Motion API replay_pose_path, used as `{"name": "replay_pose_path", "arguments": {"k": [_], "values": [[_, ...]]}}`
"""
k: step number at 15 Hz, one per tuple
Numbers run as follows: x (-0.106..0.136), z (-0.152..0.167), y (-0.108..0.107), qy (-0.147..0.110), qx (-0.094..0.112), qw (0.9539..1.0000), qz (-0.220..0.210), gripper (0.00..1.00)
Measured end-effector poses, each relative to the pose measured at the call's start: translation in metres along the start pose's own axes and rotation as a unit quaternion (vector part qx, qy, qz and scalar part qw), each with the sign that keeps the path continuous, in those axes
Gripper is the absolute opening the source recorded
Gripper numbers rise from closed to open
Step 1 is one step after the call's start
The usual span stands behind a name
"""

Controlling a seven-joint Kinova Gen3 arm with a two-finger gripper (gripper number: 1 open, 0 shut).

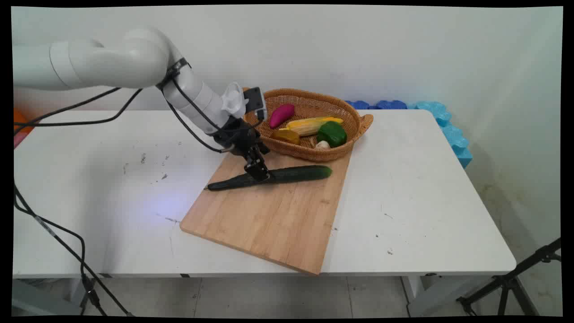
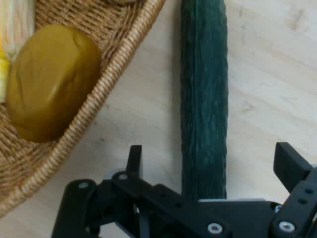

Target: Pick up the potato from the vegetable basket

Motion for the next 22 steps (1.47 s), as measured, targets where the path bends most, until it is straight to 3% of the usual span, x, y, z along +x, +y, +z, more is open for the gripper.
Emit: {"name": "replay_pose_path", "arguments": {"k": [11, 16, 19, 22], "values": [[0.062, -0.066, -0.016, 0.034, 0.012, 0.9986, -0.038, 1.00], [0.099, -0.074, -0.030, 0.051, 0.030, 0.9963, -0.062, 1.00], [0.112, -0.067, -0.042, 0.041, 0.043, 0.9965, -0.058, 1.00], [0.116, -0.054, -0.057, 0.012, 0.055, 0.9977, -0.038, 1.00]]}}
